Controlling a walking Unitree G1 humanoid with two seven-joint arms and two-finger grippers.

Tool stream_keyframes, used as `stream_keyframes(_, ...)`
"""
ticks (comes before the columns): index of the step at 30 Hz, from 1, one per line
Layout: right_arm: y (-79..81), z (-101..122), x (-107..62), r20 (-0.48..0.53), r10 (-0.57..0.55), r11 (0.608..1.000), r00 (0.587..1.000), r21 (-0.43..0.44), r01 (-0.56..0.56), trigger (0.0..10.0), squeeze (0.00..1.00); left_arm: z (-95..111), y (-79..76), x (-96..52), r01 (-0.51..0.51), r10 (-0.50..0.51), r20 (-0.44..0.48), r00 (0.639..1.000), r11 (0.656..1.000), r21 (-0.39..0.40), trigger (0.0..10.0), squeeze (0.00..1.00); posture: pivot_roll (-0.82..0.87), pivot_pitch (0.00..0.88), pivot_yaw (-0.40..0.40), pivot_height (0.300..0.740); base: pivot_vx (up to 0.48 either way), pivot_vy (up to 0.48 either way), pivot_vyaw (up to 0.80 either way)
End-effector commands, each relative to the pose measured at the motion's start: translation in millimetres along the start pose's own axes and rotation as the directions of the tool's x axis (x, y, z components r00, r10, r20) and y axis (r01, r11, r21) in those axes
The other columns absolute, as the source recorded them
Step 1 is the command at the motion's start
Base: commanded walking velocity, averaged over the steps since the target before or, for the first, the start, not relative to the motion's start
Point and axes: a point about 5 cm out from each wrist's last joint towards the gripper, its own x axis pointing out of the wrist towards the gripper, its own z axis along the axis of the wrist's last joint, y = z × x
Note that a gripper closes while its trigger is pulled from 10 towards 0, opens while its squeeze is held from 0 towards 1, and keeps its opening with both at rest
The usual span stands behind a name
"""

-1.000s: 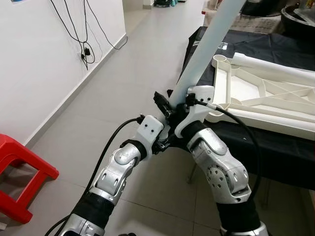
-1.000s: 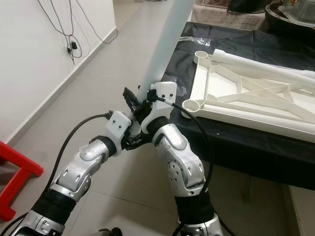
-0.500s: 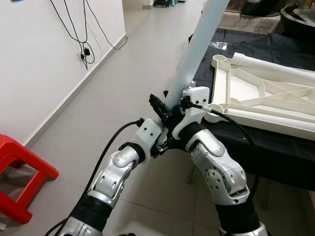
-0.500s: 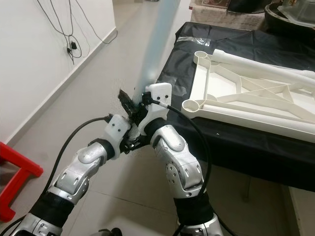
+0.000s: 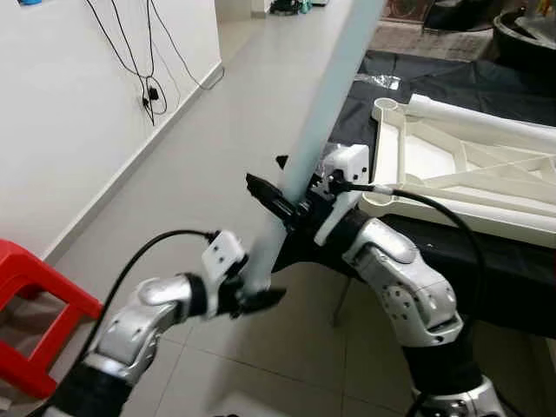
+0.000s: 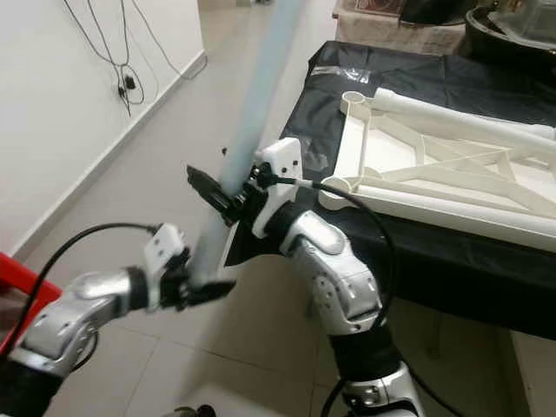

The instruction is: Building children table

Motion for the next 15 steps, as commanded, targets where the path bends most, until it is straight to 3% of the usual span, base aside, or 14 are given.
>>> stream_keyframes(1,-2.5,-2,-3.8,-0.021,0.024,0.999,0.999,0.037,-0.023,10.0,0.0,3,-7.6,-2.0,0.068,-0.068,0.005,0.998,0.998,0.018,10.0,0.0,0.09,0.143,0.001,0.74,0.0,0.0,0.0)
stream_keyframes(3,-0.4,-3,-7.2,-0.037,0.101,0.991,0.994,0.092,-0.097,10.0,0.0,-2,-12.1,-6.7,0.115,-0.114,-0.031,0.993,0.993,0.022,10.0,0.0,0.08,0.145,-0.002,0.74,0.0,0.0,0.0)
stream_keyframes(10,8.7,-7,-13.2,-0.072,0.235,0.962,0.969,0.16,-0.221,10.0,0.0,-5,-24.2,-9.8,0.209,-0.209,-0.063,0.976,0.978,-0.009,10.0,0.0,0.08,0.15,-0.001,0.74,0.0,0.0,0.0)
stream_keyframes(15,13.3,-9,-14.1,-0.074,0.27,0.95,0.96,0.182,-0.253,10.0,0.0,-3,-22.0,-9.8,0.206,-0.206,-0.061,0.977,0.979,-0.007,10.0,0.0,0.08,0.15,0.002,0.74,0.0,0.0,0.0)
